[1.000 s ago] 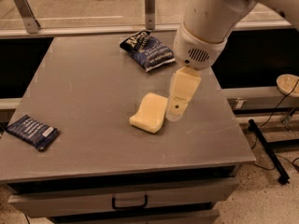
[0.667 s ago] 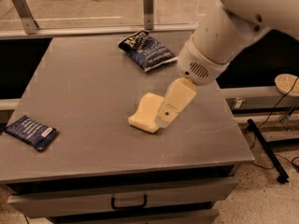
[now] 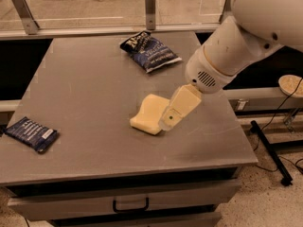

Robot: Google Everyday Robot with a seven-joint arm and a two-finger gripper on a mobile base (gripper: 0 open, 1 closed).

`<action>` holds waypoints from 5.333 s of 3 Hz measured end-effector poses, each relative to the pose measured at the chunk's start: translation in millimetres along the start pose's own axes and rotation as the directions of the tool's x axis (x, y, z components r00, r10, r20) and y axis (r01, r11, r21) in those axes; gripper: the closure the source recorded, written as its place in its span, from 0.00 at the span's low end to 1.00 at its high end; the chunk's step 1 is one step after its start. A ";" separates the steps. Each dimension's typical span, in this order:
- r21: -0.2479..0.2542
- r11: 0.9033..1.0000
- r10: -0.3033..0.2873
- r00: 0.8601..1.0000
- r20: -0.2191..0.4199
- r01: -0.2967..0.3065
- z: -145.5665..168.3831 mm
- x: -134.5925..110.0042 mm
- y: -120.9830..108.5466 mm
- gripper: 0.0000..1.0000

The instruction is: Move sponge near blue chip bag

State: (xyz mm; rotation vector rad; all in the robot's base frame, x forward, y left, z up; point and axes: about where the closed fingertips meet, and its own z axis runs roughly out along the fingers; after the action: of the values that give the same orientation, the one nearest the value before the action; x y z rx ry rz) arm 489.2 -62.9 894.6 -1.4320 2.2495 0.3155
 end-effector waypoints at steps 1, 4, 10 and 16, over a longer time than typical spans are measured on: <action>0.004 0.999 -0.051 0.998 0.047 0.051 25.0 0.0 10.4 0.00; 0.054 0.990 -0.137 0.979 0.151 0.130 55.5 -14.7 14.9 0.00; 0.022 0.997 -0.078 0.982 0.175 0.075 64.0 -11.4 16.3 0.87; 0.313 0.942 -0.017 0.910 0.415 -0.125 14.0 -58.5 -172.6 1.00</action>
Offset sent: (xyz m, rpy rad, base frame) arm 0.0024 0.0707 -0.0624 0.1535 -0.2781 0.2307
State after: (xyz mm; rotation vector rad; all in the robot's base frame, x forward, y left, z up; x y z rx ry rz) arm 668.8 -85.3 919.3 -1.0150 1.8880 0.2161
